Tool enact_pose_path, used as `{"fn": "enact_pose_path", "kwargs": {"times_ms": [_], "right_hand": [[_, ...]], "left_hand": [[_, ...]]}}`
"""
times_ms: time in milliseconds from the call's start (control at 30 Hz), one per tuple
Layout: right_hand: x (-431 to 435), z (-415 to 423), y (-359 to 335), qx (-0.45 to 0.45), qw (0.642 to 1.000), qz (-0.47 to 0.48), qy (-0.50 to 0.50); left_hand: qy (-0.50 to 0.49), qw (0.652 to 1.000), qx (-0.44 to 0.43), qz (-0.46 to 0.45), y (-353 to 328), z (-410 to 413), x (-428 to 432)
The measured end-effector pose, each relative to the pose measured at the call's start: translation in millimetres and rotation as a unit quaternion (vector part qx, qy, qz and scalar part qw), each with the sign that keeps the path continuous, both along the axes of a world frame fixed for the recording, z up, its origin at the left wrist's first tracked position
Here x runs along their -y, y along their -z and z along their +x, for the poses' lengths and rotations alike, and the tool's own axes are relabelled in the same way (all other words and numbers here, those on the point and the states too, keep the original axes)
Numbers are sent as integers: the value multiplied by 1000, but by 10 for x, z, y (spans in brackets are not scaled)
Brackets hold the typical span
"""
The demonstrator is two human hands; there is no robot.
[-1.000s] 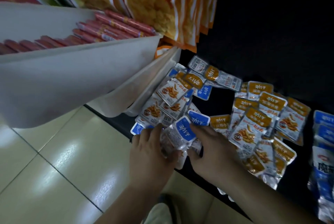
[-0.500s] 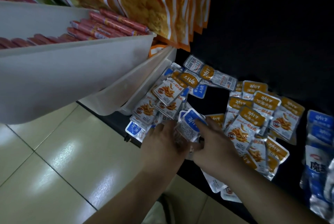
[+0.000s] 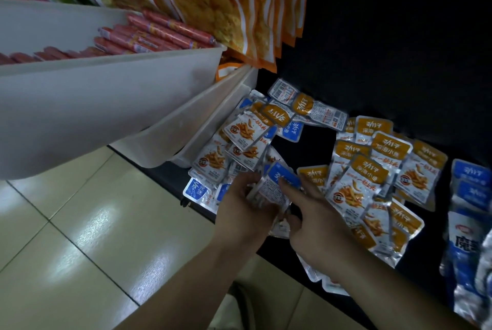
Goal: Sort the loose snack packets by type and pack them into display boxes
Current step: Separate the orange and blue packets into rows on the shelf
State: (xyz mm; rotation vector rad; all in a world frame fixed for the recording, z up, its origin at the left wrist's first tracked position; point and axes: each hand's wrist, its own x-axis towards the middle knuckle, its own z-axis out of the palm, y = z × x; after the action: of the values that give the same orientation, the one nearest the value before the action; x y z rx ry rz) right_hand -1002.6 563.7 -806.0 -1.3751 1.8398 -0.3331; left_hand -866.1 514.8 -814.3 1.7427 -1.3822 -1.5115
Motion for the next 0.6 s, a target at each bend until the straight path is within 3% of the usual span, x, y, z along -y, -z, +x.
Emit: {"fn": "enact_pose_path", "kwargs": {"times_ms": [133,267,367,467,533,600], "right_hand": [[17,-55,-51,118,992,-17,37],[23,-150,-292,190,961,-84,184],[-27,-119,-549,296,921,-42,248],[-63,-43,-648,374,883,-6,284],[-60,-40,-682,422,849,3,317],[-48,-99,-686,449,820,12,353]], "left_hand": [[0,997,-62,-52,-109,-5,-61],[35,988,-36,-149,-247,3,-150],[93,946,57,-304,-351,1,-241],[158,903,122,-380,-364,-35,-319],[165,897,106,-396,-353,-50,-358],[155,914,34,-374,-354,-45,-412]]}}
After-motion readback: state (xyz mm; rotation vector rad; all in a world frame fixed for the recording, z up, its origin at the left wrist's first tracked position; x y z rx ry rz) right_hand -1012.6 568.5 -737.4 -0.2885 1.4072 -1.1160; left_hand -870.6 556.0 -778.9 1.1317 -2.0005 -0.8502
